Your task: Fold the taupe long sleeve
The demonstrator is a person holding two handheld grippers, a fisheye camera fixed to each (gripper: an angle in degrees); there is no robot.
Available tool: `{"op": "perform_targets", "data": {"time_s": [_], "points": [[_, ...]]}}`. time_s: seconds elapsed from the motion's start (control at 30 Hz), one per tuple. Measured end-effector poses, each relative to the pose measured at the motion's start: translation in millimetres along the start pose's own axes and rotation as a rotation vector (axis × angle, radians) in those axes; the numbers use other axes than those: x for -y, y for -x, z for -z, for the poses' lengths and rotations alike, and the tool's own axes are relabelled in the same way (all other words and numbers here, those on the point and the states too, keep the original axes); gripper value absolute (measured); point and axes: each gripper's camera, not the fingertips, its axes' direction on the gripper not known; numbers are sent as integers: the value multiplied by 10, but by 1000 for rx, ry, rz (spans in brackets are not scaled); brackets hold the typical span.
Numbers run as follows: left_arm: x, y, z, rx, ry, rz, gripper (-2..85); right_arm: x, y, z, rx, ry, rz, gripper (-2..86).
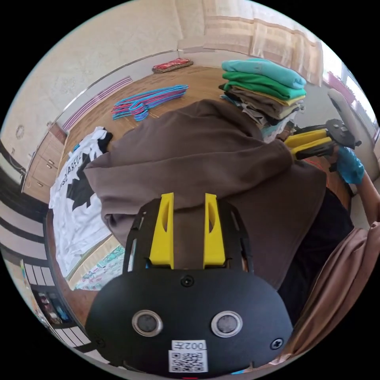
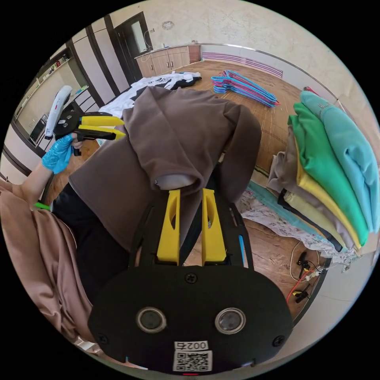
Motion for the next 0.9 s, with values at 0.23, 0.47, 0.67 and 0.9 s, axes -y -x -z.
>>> {"op": "perform_targets", "data": {"time_s": [0.23,0.47,0.67,0.9], "points": [[-273,837,-227,225,37,202,82,417,-139,316,2,-101,-26,82],[-327,1162,-692,261,49,208,75,1359,217,265,92,-164,136,81],[-456,1135,-798,232,-26,194,35,2363,681,20,127,-215,311,80],[-758,1169,-907,235,-63,264,37,3563,1170,-480,185,-232,395,83]]}}
